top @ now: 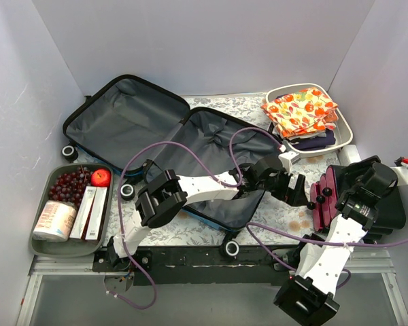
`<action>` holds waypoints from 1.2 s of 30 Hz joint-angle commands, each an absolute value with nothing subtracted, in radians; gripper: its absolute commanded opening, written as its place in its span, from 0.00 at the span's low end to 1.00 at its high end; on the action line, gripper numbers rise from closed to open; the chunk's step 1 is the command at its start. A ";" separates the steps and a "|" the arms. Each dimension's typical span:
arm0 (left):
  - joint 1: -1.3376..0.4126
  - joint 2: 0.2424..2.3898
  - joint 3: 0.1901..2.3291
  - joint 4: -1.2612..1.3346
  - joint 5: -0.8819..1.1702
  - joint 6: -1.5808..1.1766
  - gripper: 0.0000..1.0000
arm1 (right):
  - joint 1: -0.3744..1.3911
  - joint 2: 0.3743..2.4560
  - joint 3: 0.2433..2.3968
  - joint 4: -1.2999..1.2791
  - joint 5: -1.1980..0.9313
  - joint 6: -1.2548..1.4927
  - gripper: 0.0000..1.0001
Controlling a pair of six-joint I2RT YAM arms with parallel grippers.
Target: Open, take out, and arrange the luggage
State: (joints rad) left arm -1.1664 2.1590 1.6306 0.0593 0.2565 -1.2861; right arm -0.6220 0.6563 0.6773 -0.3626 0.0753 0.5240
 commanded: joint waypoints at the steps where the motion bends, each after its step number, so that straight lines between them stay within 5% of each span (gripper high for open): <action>1: -1.149 2.203 1.721 0.132 0.357 -1.220 0.93 | -0.606 0.709 0.603 -0.673 0.028 0.540 0.64; 25: -1.192 2.353 1.772 0.215 0.353 -1.042 0.74 | -0.518 0.759 0.627 -0.699 0.138 0.506 0.63; 36: -1.206 2.444 1.828 0.265 0.258 -1.086 0.75 | -0.499 0.749 0.632 -0.695 0.161 0.489 0.63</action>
